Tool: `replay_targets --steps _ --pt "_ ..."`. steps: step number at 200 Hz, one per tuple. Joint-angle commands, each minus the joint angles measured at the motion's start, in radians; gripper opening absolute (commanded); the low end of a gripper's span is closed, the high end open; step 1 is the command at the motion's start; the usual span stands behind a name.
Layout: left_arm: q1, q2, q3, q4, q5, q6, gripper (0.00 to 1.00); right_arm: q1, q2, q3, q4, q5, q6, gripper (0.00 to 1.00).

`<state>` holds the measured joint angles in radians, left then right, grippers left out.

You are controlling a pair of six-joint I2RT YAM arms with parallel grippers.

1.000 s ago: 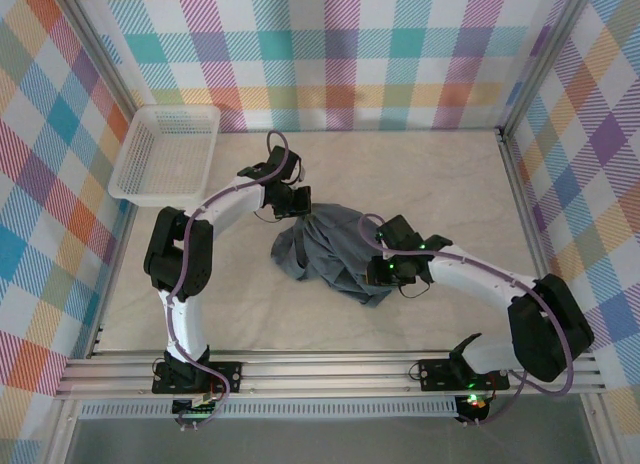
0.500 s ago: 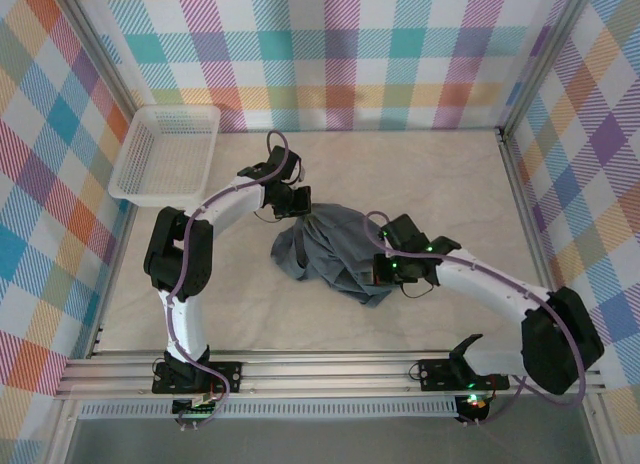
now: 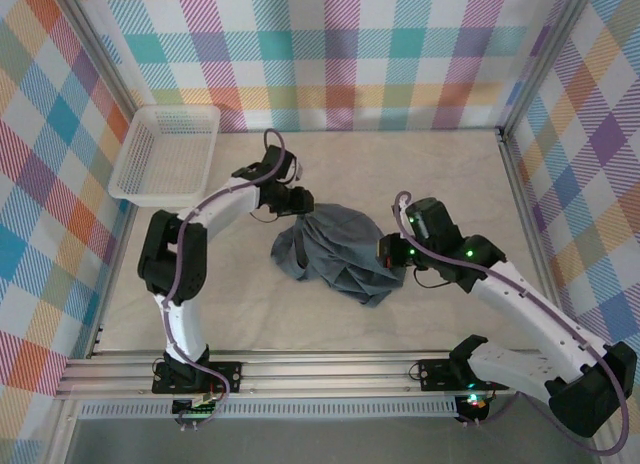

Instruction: Fold the inside-out t-shirt

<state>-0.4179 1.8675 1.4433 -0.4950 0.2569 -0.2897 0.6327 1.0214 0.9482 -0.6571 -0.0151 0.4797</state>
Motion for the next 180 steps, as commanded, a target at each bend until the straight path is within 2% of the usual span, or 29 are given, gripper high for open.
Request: replay_targets --steps 1,14,22,34,46,54,64,78,103,122,149,163,180 --pt "0.017 -0.229 -0.039 0.135 0.180 0.154 0.51 0.004 0.019 0.060 -0.081 -0.005 -0.086 0.00" --pt "-0.018 -0.320 -0.096 0.207 0.324 0.283 0.58 0.000 0.029 0.095 -0.107 -0.031 -0.138 0.00" --pt "-0.049 -0.363 -0.134 0.268 0.363 0.338 0.68 -0.004 0.032 0.111 -0.125 -0.039 -0.173 0.00" --pt "-0.102 -0.409 -0.198 0.295 0.468 0.547 0.77 -0.016 0.033 0.125 -0.148 -0.053 -0.221 0.00" --pt "-0.184 -0.438 -0.234 0.240 0.420 0.759 0.80 -0.031 0.029 0.134 -0.166 -0.087 -0.261 0.00" --pt "-0.231 -0.435 -0.241 0.198 0.374 0.859 0.80 -0.040 0.024 0.140 -0.175 -0.119 -0.280 0.00" --pt "-0.265 -0.408 -0.222 0.143 0.377 0.931 0.79 -0.047 0.018 0.147 -0.180 -0.154 -0.300 0.00" --pt "-0.294 -0.355 -0.176 0.112 0.407 0.961 0.77 -0.048 0.009 0.147 -0.182 -0.195 -0.328 0.00" --pt "-0.340 -0.284 -0.146 0.182 0.459 0.977 0.77 -0.048 -0.021 0.131 -0.177 -0.226 -0.351 0.00" --pt "-0.365 -0.233 -0.130 0.208 0.452 0.995 0.78 -0.048 -0.047 0.120 -0.167 -0.241 -0.356 0.00" --pt "-0.366 -0.187 -0.150 0.358 0.428 0.968 0.76 -0.048 -0.058 0.113 -0.167 -0.282 -0.360 0.00" --pt "-0.366 -0.178 -0.153 0.387 0.423 0.962 0.69 -0.048 -0.056 0.113 -0.171 -0.293 -0.363 0.00" --pt "-0.366 -0.169 -0.137 0.367 0.433 0.968 0.49 -0.048 -0.057 0.111 -0.172 -0.291 -0.363 0.00"
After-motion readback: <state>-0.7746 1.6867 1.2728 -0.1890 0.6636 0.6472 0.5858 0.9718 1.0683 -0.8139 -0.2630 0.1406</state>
